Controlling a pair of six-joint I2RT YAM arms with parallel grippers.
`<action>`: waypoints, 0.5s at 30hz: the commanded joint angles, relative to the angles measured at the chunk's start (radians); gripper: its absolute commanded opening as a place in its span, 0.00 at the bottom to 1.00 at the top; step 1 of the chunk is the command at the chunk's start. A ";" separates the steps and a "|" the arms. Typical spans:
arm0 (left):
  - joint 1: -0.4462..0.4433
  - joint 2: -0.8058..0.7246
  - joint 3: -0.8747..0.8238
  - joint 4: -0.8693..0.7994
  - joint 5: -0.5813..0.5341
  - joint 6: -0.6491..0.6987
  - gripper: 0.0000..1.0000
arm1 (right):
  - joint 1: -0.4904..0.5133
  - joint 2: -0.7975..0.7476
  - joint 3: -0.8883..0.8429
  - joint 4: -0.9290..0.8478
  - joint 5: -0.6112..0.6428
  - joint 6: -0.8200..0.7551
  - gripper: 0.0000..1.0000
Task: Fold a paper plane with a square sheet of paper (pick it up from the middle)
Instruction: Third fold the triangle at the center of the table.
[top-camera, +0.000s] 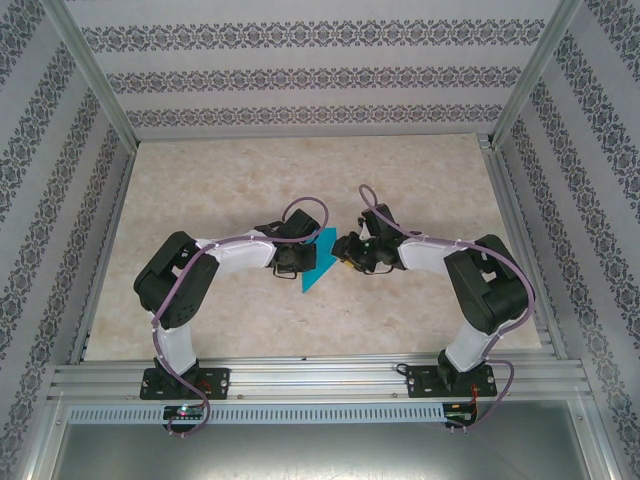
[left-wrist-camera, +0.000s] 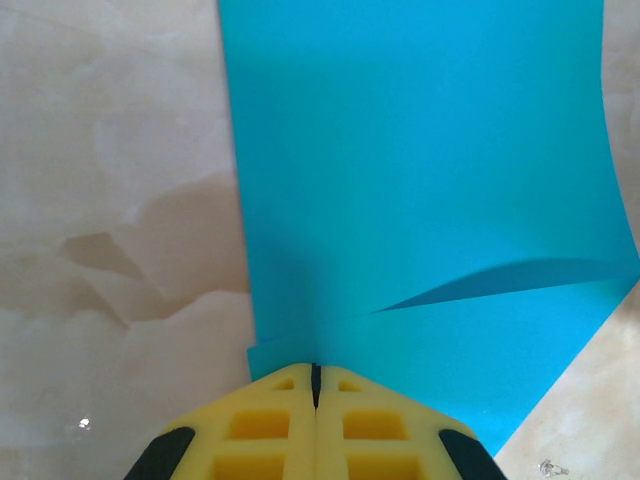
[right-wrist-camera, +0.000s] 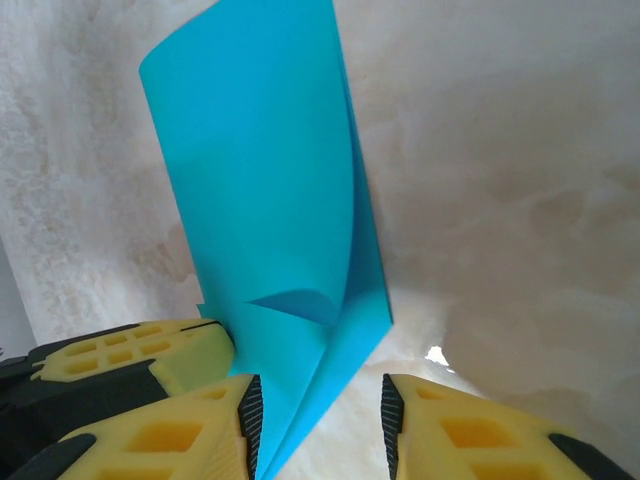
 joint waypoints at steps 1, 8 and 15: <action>-0.011 0.041 -0.009 -0.085 -0.022 0.021 0.00 | 0.014 0.024 0.035 -0.010 -0.002 0.002 0.38; -0.011 0.044 -0.012 -0.082 -0.014 0.019 0.00 | 0.020 0.068 0.064 -0.002 -0.016 0.008 0.33; -0.011 0.034 -0.012 -0.083 -0.011 0.017 0.00 | 0.021 0.102 0.068 0.046 -0.061 0.024 0.29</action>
